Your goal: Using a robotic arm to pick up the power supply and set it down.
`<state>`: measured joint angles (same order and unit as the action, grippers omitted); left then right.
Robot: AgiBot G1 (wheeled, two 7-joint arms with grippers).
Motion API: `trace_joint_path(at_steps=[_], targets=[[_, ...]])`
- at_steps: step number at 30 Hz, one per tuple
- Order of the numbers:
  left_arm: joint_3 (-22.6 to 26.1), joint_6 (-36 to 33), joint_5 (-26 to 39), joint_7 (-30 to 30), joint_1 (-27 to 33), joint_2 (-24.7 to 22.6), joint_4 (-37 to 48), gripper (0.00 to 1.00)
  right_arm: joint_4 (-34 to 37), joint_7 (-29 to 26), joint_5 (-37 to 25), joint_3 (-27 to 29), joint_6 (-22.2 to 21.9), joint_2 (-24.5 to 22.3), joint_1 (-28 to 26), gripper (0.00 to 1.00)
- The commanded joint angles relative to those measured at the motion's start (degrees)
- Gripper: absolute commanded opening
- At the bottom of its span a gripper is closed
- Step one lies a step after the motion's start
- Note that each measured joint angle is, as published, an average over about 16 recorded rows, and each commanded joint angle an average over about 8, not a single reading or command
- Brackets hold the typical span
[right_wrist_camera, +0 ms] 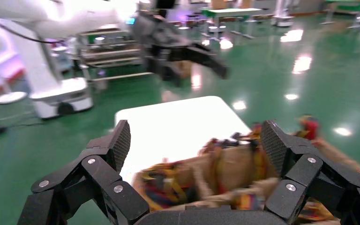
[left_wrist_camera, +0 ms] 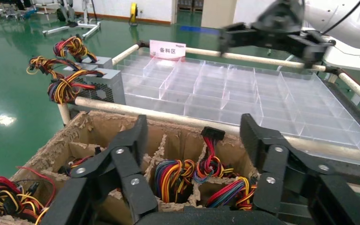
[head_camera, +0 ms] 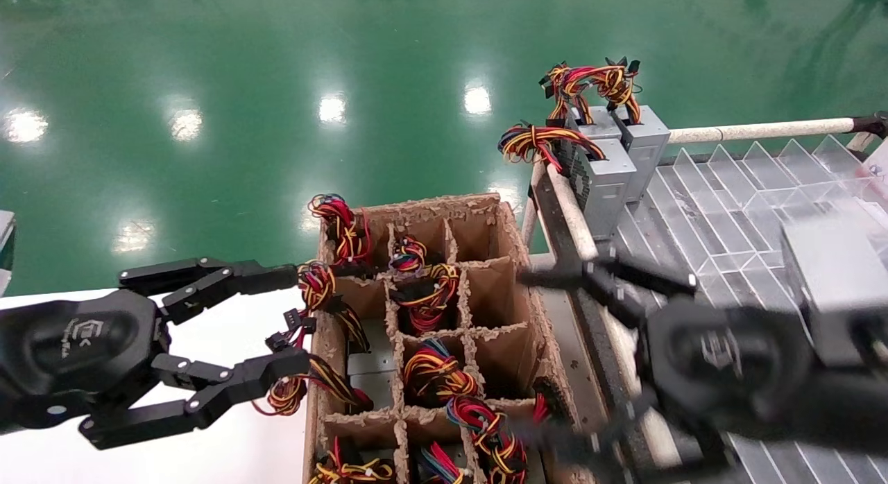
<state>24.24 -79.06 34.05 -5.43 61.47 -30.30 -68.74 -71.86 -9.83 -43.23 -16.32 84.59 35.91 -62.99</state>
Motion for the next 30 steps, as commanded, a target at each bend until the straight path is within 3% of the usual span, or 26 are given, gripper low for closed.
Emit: trace_joint_path(at_steps=[1, 30], targets=[[0.0, 0.0, 0.0, 0.0, 0.0, 0.0, 0.0, 1.0, -1.7, -0.9, 1.3, 0.3, 1.1, -0.8, 1.4, 1.0], [0.0, 0.0, 0.0, 0.0, 0.0, 0.0, 0.0, 1.0, -1.9, -1.0, 1.6, 0.4, 1.2, -1.0, 1.6, 1.0]])
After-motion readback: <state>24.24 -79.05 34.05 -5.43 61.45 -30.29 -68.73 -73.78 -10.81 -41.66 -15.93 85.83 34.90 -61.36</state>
